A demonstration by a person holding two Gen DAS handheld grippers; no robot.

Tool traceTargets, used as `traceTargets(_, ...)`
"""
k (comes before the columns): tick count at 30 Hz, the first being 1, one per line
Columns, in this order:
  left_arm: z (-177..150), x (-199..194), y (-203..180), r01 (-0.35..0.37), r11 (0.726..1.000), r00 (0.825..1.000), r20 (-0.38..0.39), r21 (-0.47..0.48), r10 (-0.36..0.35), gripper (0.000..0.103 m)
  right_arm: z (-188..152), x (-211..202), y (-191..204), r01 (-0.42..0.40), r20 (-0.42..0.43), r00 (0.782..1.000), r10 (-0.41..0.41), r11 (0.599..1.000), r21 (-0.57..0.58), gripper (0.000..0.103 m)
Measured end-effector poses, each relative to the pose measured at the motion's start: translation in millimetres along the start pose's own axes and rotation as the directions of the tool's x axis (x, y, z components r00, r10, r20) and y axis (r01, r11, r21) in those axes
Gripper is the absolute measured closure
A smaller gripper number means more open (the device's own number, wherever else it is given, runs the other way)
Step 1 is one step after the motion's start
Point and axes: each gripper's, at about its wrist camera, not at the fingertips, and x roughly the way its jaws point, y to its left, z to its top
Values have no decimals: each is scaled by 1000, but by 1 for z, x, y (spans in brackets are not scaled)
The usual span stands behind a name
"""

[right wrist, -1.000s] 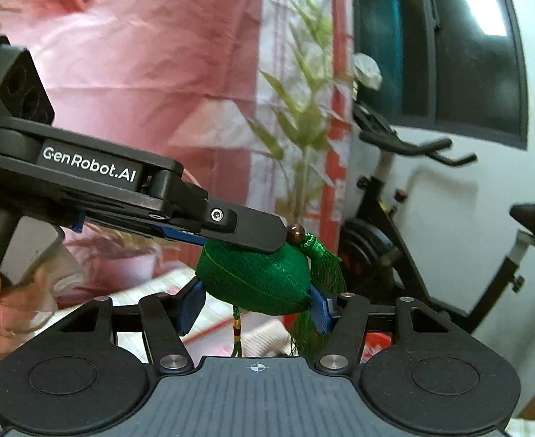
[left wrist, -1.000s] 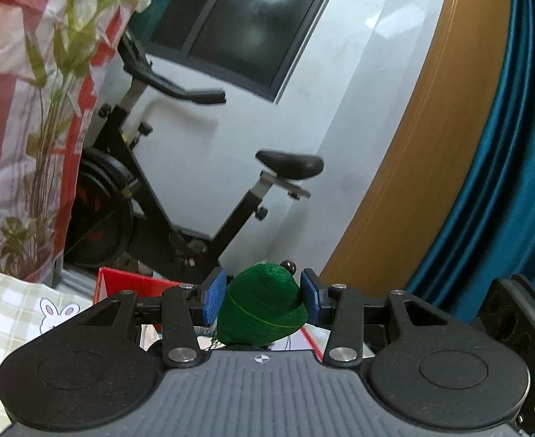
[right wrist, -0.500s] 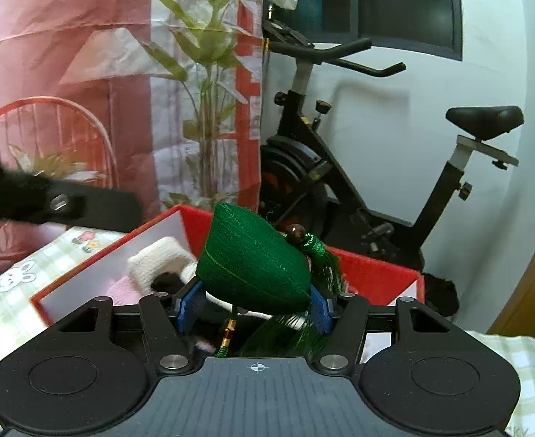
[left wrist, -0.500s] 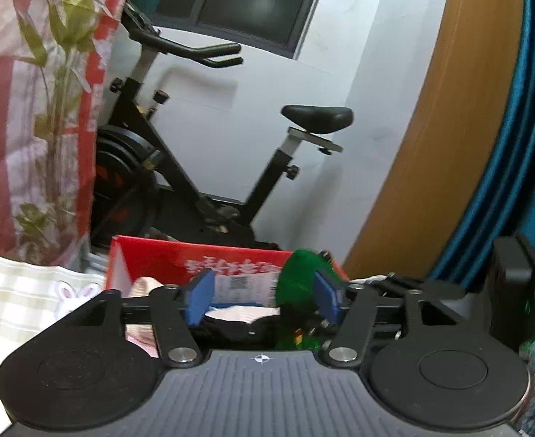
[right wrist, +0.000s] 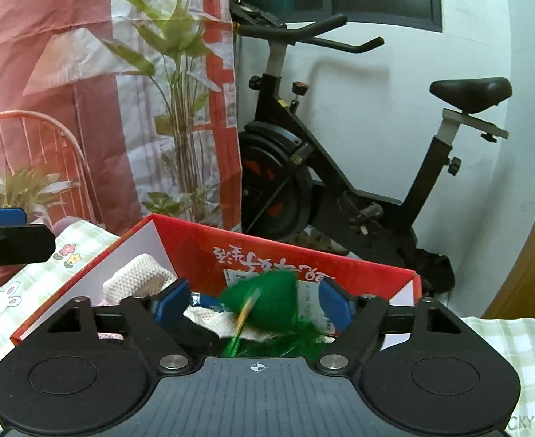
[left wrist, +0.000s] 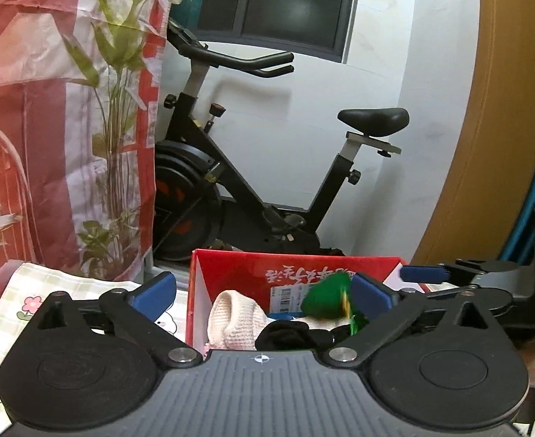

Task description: Organize soft objects

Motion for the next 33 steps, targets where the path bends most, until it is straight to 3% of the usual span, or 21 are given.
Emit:
traceTargets(4, 3, -10, -5, -37, 999, 999, 21, 26, 36, 0, 5, -18, -2, 13, 16, 1000, -13, 1000, 11, 1)
traceTargets(11, 14, -37, -26, -157, 982, 987, 51, 104, 152, 0, 18, -70, -6, -2, 101, 995, -6, 997, 78, 0)
traceTargets(17, 26, -77, -36, -139, 986, 989, 61, 94, 134, 0, 15, -124, -8, 24, 169, 984, -48, 989, 146, 0)
traceTargets(20, 31, -102, -42, -158, 983, 986, 69, 90, 152, 0, 10, -156, -8, 43, 190, 979, -76, 984, 171, 0)
traceTargets(25, 27, -161, -56, -175, 979, 976, 148, 102, 159, 0, 1, -210, -2, 81, 215, 969, -118, 981, 176, 0)
traceTargets(30, 16, -221, -89, -265, 941, 951, 215, 208, 220, 0, -13, -265, 10, 51, 203, 975, -86, 984, 173, 0)
traceTargets(33, 11, -248, -100, -264, 942, 953, 205, 207, 222, 0, -22, -292, 18, 45, 214, 973, -85, 982, 183, 0)
